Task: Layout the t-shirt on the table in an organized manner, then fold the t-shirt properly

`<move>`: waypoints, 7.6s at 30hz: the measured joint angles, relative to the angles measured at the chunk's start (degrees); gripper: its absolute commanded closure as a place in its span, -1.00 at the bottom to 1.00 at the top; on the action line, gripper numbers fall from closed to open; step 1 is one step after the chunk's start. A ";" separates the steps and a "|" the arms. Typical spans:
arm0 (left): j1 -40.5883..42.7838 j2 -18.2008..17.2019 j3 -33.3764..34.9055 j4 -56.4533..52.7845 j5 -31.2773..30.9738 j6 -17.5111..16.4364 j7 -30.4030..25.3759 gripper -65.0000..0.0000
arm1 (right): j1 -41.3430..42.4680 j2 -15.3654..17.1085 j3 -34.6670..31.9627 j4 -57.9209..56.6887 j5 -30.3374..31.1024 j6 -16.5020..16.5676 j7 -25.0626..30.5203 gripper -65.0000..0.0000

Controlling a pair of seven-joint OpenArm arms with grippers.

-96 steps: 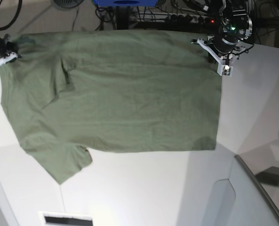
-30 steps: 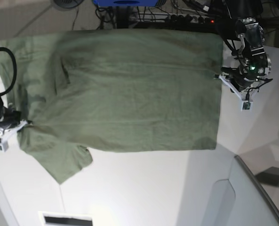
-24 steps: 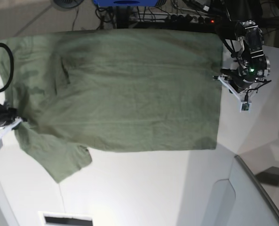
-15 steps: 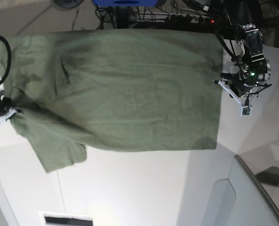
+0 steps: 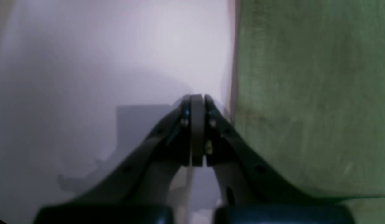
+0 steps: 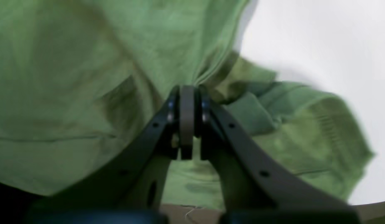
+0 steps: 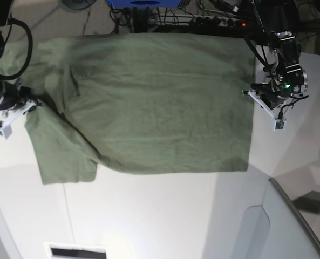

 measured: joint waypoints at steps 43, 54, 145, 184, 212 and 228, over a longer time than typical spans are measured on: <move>1.14 -1.07 -0.42 0.04 0.00 0.04 0.00 1.00 | 15.32 5.18 -9.14 -29.29 0.04 -0.02 13.99 0.38; 1.14 -0.94 -0.39 0.04 0.00 0.02 0.00 1.00 | 15.54 5.14 -9.14 -29.29 0.02 -0.04 13.99 0.46; -14.12 -4.15 8.72 -17.42 -23.23 0.22 -1.55 1.00 | 15.21 4.94 -9.14 -25.14 0.00 0.00 13.77 1.00; 6.99 -1.27 1.07 17.11 -6.62 0.02 9.86 -0.45 | 15.23 4.81 -9.14 -25.22 0.04 -0.02 13.79 1.00; -15.96 -0.90 -4.26 -17.88 -6.40 -4.37 0.35 -0.15 | 14.64 4.98 -9.14 -25.38 0.00 -0.02 13.77 1.00; -16.63 -0.94 -3.87 -24.04 -7.74 -4.66 -9.84 1.00 | 14.62 4.96 -9.14 -25.38 0.00 -0.02 13.77 1.00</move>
